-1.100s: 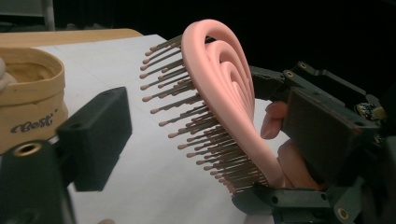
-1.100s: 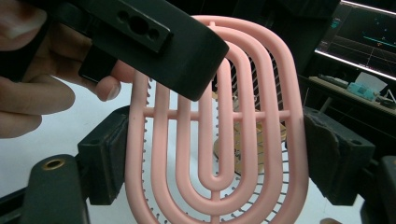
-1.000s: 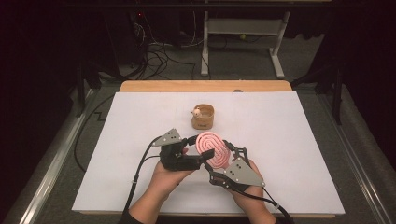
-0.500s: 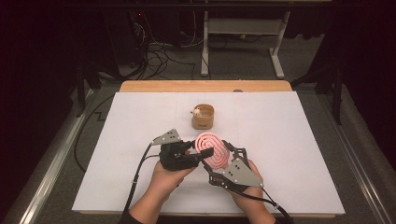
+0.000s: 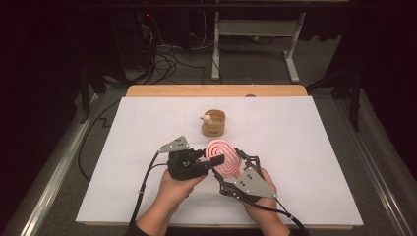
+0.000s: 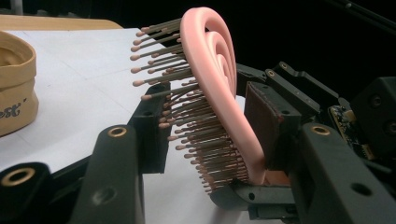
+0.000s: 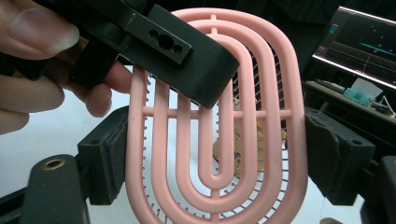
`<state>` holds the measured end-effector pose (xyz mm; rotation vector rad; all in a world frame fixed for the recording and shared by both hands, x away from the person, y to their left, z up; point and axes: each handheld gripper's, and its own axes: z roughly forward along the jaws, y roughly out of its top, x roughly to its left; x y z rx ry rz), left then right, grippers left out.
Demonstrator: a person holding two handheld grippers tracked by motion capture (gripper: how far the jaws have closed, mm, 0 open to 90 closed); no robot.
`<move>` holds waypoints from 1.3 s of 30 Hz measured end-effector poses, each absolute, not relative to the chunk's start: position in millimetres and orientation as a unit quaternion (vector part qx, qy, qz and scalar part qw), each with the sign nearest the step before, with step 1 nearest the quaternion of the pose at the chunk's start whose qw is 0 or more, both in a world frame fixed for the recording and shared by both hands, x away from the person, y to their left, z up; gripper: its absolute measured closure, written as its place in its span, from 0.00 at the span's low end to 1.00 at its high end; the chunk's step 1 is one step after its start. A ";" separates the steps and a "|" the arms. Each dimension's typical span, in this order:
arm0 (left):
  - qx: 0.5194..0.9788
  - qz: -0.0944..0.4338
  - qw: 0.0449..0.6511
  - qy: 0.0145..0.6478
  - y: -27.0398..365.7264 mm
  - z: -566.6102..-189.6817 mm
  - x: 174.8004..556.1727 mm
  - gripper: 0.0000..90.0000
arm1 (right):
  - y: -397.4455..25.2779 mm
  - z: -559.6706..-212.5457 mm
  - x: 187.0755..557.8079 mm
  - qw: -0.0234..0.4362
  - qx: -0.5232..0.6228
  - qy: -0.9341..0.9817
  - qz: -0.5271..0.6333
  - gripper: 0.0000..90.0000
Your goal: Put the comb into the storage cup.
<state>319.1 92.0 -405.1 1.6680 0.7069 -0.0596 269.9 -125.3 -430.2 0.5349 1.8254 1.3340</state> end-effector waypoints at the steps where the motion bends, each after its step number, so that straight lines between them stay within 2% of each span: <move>1: 0.724 -0.028 0.617 0.307 91.9 -405.1 319.0 0.58 | -125.1 -430.2 269.8 0.398 0.212 0.721 0.527 0.22; 22: 0.721 -0.017 0.624 0.300 90.7 -403.1 315.7 0.61 | -123.9 -428.2 269.1 0.415 0.206 0.718 0.519 0.22; 39: 0.706 -0.015 0.633 0.318 88.5 -398.9 310.1 0.65 | -123.0 -426.2 267.7 0.429 0.206 0.710 0.519 0.22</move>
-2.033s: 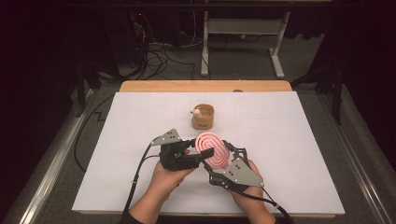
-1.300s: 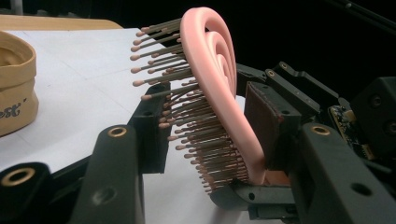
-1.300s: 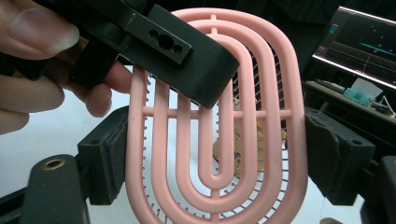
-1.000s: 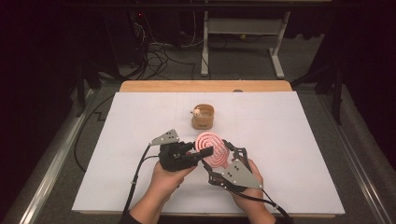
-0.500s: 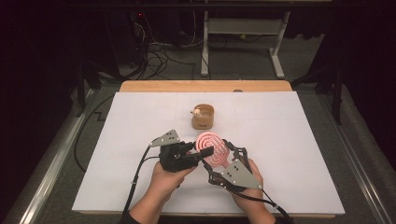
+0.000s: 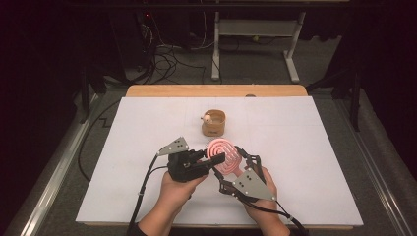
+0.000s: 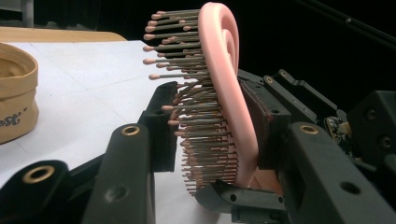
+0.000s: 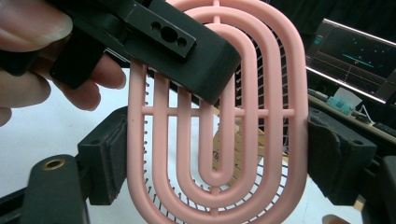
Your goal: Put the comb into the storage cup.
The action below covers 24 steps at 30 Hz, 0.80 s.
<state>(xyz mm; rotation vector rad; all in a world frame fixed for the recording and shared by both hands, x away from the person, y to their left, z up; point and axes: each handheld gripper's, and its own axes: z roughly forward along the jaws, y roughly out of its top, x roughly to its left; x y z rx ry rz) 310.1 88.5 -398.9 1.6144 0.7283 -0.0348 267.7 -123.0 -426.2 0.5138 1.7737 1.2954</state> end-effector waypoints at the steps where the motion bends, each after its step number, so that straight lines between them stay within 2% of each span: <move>1: 0.705 -0.016 0.633 0.320 88.5 -398.9 310.2 0.65 | -122.9 -426.1 267.9 0.429 0.206 0.710 0.519 0.22; 24: 0.692 -0.009 0.644 0.325 83.7 -395.8 308.3 0.70 | -123.0 -420.9 270.5 0.427 0.219 0.712 0.513 0.21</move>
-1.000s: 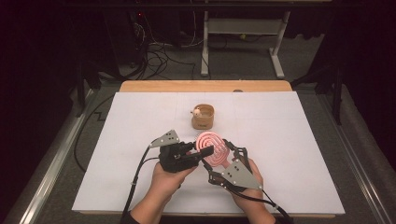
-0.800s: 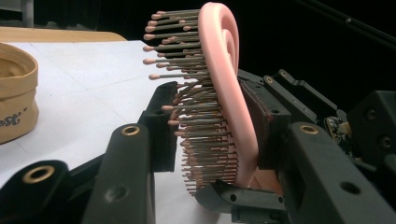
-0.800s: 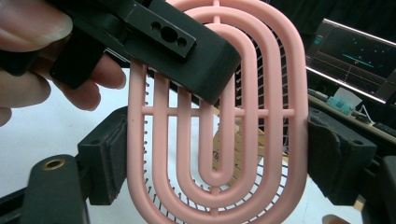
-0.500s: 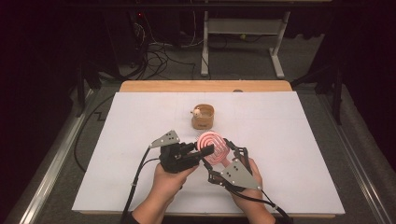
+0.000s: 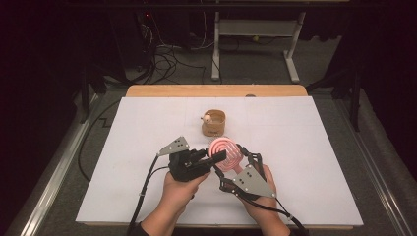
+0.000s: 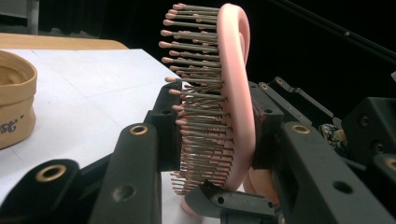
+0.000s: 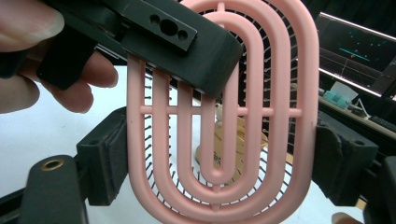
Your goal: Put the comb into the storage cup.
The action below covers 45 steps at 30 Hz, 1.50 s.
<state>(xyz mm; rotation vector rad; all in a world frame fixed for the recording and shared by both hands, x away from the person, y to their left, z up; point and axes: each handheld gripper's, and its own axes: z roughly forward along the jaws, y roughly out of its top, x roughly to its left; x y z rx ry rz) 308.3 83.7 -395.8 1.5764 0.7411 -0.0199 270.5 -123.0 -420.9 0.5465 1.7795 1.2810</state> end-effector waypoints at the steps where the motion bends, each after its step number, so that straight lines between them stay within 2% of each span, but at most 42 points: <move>1: 0.692 -0.009 0.644 0.325 83.5 -395.0 309.0 0.70 | -123.3 -420.8 271.0 0.427 0.219 0.713 0.512 0.21; 8: 0.695 -0.001 0.647 0.314 81.9 -392.6 308.0 0.70 | -123.9 -417.7 271.2 0.427 0.217 0.714 0.511 0.20; 18: 0.696 0.007 0.652 0.302 82.5 -390.3 305.1 0.70 | -123.0 -417.2 274.3 0.403 0.229 0.725 0.510 0.14; 23: 0.695 0.010 0.654 0.299 83.6 -389.5 304.9 0.70 | -121.6 -418.6 273.5 0.411 0.224 0.724 0.506 0.12; 34: 0.690 0.017 0.662 0.292 86.9 -384.7 302.4 0.70 | -121.6 -421.0 271.2 0.399 0.228 0.732 0.502 0.09; 45: 0.688 0.044 0.663 0.293 98.9 -380.7 302.2 0.70 | -122.3 -422.0 272.0 0.382 0.229 0.737 0.507 0.06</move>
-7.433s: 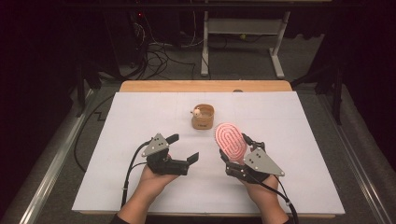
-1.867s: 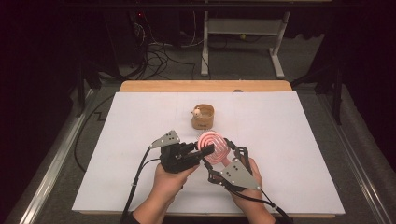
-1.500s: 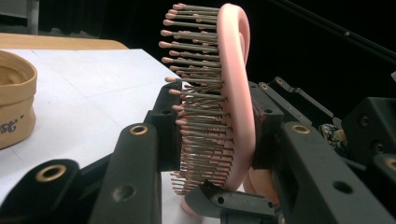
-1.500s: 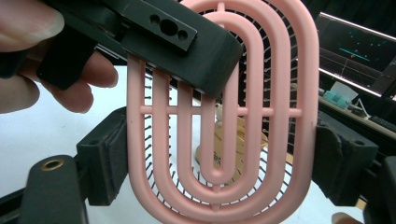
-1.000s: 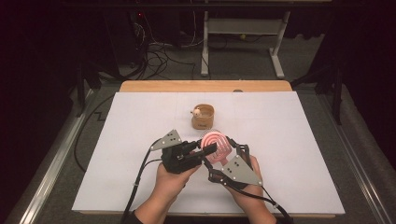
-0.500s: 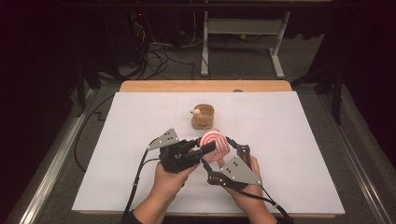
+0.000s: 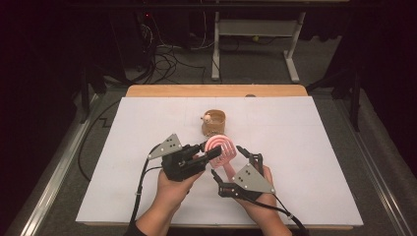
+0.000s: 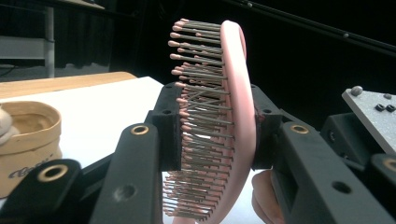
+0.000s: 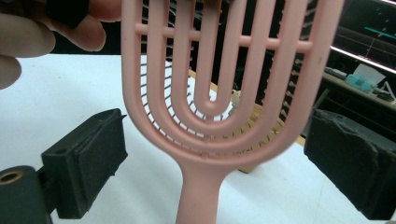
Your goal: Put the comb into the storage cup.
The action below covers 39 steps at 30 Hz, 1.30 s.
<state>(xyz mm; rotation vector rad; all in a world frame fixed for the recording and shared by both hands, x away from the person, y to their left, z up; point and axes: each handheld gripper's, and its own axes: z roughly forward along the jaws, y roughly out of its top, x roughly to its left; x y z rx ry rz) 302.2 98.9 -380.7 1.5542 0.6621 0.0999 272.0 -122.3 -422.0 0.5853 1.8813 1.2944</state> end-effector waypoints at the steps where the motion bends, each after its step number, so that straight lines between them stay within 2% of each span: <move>1: 0.687 0.046 0.663 0.294 99.6 -380.9 301.9 0.70 | -122.5 -422.5 272.1 0.381 0.230 0.738 0.507 0.06; 12: 0.684 0.072 0.659 0.304 111.9 -380.0 303.1 0.70 | -129.8 -426.0 275.6 0.343 0.251 0.742 0.518 0.00; 22: 0.682 0.097 0.653 0.315 127.1 -379.5 303.5 0.70 | -138.1 -427.8 278.0 0.323 0.261 0.745 0.523 0.00; 39: 0.678 0.135 0.644 0.327 150.0 -380.4 305.3 0.70 | -171.7 -432.9 282.9 0.320 0.291 0.741 0.513 0.00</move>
